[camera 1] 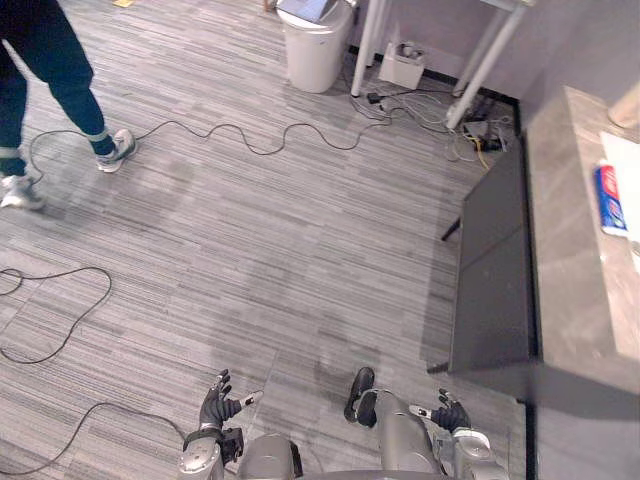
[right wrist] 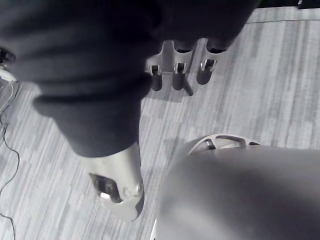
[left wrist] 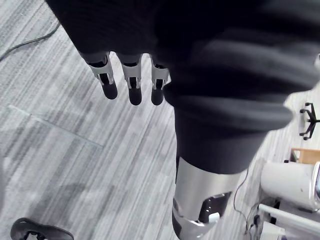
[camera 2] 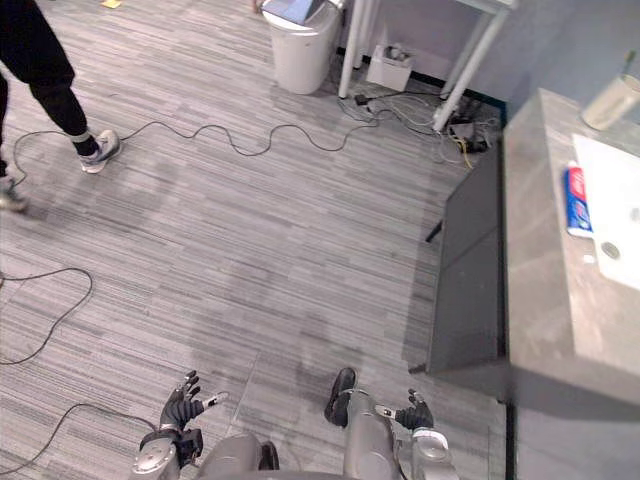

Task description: Organize washtable

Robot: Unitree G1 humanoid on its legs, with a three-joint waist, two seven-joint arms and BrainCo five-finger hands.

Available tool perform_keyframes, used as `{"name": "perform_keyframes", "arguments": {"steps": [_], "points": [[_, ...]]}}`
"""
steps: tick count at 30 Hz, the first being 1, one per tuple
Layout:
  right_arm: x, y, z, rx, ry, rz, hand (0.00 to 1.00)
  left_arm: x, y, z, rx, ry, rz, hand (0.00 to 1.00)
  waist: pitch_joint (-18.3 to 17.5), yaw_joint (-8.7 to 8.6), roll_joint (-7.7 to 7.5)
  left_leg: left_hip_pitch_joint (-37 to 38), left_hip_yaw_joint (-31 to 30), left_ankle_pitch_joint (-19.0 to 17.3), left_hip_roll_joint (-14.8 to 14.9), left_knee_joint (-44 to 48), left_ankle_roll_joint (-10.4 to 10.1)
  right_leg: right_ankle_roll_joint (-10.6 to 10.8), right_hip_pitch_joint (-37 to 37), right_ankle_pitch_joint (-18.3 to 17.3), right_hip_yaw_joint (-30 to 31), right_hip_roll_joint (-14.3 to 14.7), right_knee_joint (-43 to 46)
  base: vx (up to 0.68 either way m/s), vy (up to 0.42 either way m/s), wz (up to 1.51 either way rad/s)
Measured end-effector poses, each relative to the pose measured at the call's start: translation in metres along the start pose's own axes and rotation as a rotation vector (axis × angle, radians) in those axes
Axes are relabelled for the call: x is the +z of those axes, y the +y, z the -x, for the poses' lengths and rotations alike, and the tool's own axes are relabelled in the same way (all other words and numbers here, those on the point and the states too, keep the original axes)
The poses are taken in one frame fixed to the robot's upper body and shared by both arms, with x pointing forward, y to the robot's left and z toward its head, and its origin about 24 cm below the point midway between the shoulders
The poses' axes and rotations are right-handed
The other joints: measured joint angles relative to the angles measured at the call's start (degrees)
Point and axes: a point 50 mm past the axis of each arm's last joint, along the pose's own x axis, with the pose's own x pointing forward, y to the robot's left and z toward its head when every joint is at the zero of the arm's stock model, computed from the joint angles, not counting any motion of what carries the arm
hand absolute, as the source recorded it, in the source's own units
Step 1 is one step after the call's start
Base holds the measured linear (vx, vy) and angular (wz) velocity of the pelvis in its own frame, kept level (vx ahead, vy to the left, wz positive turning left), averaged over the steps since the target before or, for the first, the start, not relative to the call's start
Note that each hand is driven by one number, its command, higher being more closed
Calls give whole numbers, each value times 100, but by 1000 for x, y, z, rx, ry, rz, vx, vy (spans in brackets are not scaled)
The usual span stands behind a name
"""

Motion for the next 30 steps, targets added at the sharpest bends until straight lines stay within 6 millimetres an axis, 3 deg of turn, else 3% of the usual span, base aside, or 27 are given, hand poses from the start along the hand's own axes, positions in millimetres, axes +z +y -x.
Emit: {"name": "perform_keyframes", "arguments": {"steps": [2, 4, 5, 6, 8, 9, 10, 11, 13, 14, 15, 17, 19, 20, 22, 23, 25, 26, 28, 29, 30], "points": [[-4, 0, 1, -6, 16, -20, 0, 5, -6, -2, -18, -21, 16, 0, 23, -25, -13, -135, 150, -135, 128, 554, 159, 0, 710, 0, 273, 94, -420, 555, -68, -67], [-6, -1, 2, -13, 19, -33, 0, 14, -9, -3, -33, -64, 25, 0, 38, 1, -49, -289, 146, -167, 114, 501, 215, 3, 1166, -4, 457, 73, -685, 373, 11, -49], [-3, 0, 3, -12, 4, -46, 0, 20, -9, -4, -33, -92, 34, 0, 35, 10, -53, -624, 128, -175, 112, 393, 231, 68, 1363, -95, 589, 37, -816, 466, 123, -57], [2, 1, 3, -12, -22, -52, 0, 26, -8, -5, -25, -112, 47, 0, 65, 23, -72, -1028, 122, -216, 83, 216, 307, 295, 1493, -334, 733, -41, -878, 435, 168, -49], [10, 1, 2, -14, -53, -70, 0, 26, -9, -5, -21, -111, 62, 0, 167, 66, 55, -1583, -266, -223, 7, -318, 348, 446, 1601, -571, 940, -76, -777, 342, 293, -52], [10, 1, 3, -14, -55, -74, 0, 26, -11, -5, -25, -112, 67, 0, 197, 155, 86, -1687, -625, -137, -166, -870, 251, 648, 1587, -756, 1102, -147, -591, 273, 351, -85], [9, -4, 4, -25, -62, -70, 0, 23, -17, -3, -31, -101, 89, 0, 191, 269, 191, -1608, -1067, 330, -272, -1724, 72, 821, 1502, -964, 1303, -148, -320, 281, 377, -103], [7, 6, 6, 0, -55, -81, 0, 16, -16, -2, -16, -76, 105, 0, 189, 359, 54, -1381, -861, 653, -401, -1734, 280, 1019, 1577, -1103, 1518, -281, -122, 333, 319, -81], [11, 19, 10, 43, -84, -74, 0, 19, -11, 0, 8, -95, 124, 0, 104, 344, -114, -1292, -606, 424, -462, -1501, 305, 984, 1537, -1030, 1541, -459, -138, 348, 256, -72], [19, 21, 9, 50, -115, -76, 0, 19, -10, 2, 12, -103, 124, 0, 96, 368, -134, -1300, -700, 310, -496, -1086, 465, 1024, 1570, -1040, 1774, -482, -153, 246, 180, -99], [22, 21, 9, 51, -130, -76, 0, 19, -9, 2, 11, -101, 121, 0, 87, 382, -150, -1290, -651, 278, -497, -993, 487, 1027, 1573, -1042, 1893, -506, -149, 275, 212, -119], [26, 21, 9, 48, -152, -71, 0, 21, -11, 1, 4, -106, 116, 0, 57, 376, -197, -966, -233, 119, -422, -955, 636, 1096, 1470, -917, 2086, -627, 103, 241, 209, -134], [24, 24, 10, 58, -149, -63, 0, 19, -8, 2, 4, -99, 102, 0, 61, 429, -183, -287, 351, -313, -227, -1251, 748, 1317, 949, -829, 1956, -698, 1229, 176, 164, -178], [19, 27, 12, 63, -135, -65, 0, 18, -6, 1, 1, -96, 85, 0, 46, 399, -229, -28, 647, -384, -191, -1276, 803, 1370, 602, -729, 1656, -892, 1897, 107, 70, -136], [13, 28, 14, 72, -117, -57, 0, 16, -7, 0, -8, -82, 70, 0, -5, 289, -276, 334, 990, -476, -69, -1346, 747, 1105, 452, -519, 1160, -1097, 2302, 115, 7, -113], [10, 29, 15, 79, -110, -48, 0, 14, -7, 0, -13, -74, 61, 0, 7, 293, -180, 458, 1125, -522, 26, -1419, 710, 1086, 376, -545, 915, -1127, 2365, 118, -54, -149], [13, 32, 14, 91, -116, -31, 0, 13, -3, -2, -8, -60, 43, 0, -53, 286, -255, 606, 1571, -592, 200, -1608, 629, 982, 99, -807, 192, -1235, 2236, 71, -86, -140], [14, 32, 11, 98, -108, -8, 0, 9, -1, -5, -5, -35, 31, 0, -56, 273, -260, 644, 1689, -559, 282, -1709, 569, 966, 9, -808, -331, -1229, 1730, 80, -173, -128], [10, 31, 7, 107, -75, 33, 0, 0, 6, -7, 10, 18, 10, 0, -86, 217, -317, 747, 1676, -480, 215, -1886, 433, 730, -58, -345, -700, -1170, 689, 135, -207, -105], [2, 23, 5, 93, -38, 56, 0, -10, 6, -5, 15, 62, 9, 0, -92, 117, -216, 962, 1434, -375, 195, -2126, 263, 374, 134, -76, -661, -932, 487, 210, -197, -61], [-1, 19, 5, 84, -28, 60, 0, -13, 5, -4, 12, 70, 11, 0, -114, 98, -158, 1038, 1298, -295, 192, -2263, 166, 341, 149, -109, -607, -855, 461, 220, -205, -69]]}}
